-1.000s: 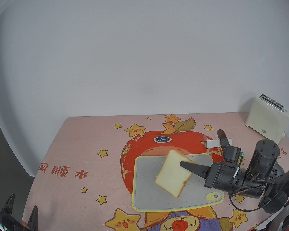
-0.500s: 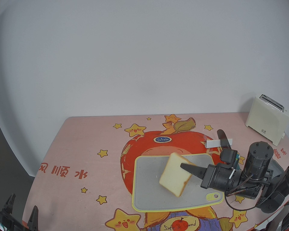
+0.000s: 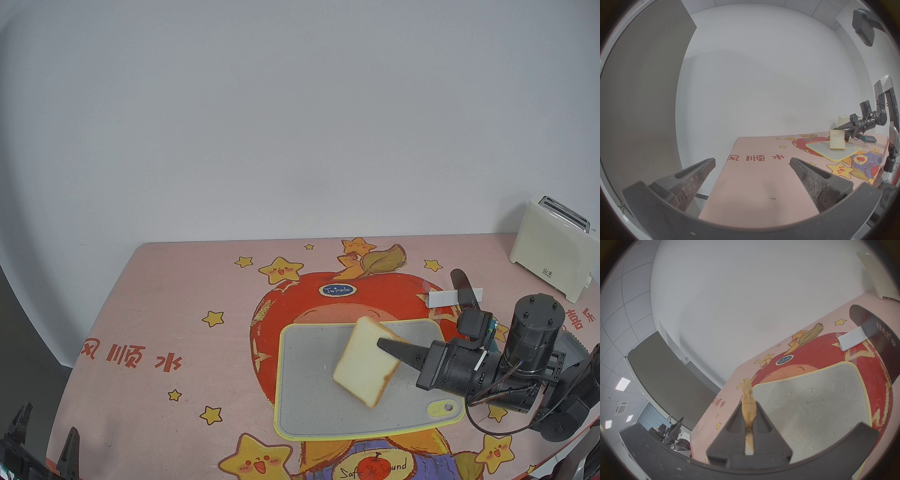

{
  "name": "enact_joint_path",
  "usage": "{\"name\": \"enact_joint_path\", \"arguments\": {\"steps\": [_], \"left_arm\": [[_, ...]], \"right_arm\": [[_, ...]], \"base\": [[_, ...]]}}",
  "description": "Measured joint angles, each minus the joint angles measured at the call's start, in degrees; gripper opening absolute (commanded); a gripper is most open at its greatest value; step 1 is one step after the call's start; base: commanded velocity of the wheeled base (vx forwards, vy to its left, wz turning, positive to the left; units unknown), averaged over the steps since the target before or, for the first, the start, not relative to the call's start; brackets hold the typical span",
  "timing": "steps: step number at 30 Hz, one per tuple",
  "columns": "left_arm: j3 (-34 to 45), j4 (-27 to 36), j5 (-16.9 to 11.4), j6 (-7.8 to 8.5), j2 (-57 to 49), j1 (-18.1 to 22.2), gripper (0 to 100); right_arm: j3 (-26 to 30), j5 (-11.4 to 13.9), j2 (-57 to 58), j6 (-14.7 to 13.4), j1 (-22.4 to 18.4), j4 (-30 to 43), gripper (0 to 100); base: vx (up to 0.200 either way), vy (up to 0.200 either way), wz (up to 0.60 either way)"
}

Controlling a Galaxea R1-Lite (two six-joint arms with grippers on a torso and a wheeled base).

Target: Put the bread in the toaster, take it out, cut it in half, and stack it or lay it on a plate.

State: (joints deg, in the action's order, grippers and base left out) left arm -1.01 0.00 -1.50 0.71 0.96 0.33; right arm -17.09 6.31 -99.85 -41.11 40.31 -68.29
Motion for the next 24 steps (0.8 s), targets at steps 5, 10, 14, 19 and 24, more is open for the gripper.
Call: {"name": "enact_joint_path", "arguments": {"steps": [5,10,14,19,24], "left_arm": [[0.0,0.0,0.0,0.00,0.0,0.0,100],[0.0,0.0,0.0,-0.02,0.0,0.0,100],[0.0,0.0,0.0,0.00,0.0,0.0,100],[0.0,0.0,0.0,0.02,0.0,0.0,100],[0.0,0.0,0.0,0.02,0.0,0.0,100]], "right_arm": [[0.1,-0.1,0.0,1.4,-0.3,-0.5,100],[0.8,-0.4,0.2,6.3,-0.7,-0.7,100],[1.2,-2.1,0.2,8.6,-1.1,-0.8,100],[1.7,-4.1,0.3,12.2,-0.8,-0.8,100],[3.9,-4.1,0.7,13.5,1.1,-0.8,100]], "base": [[0.000,0.000,0.00],[0.000,0.000,0.00],[0.000,0.000,0.00],[0.000,0.000,0.00],[0.000,0.000,0.00]]}}
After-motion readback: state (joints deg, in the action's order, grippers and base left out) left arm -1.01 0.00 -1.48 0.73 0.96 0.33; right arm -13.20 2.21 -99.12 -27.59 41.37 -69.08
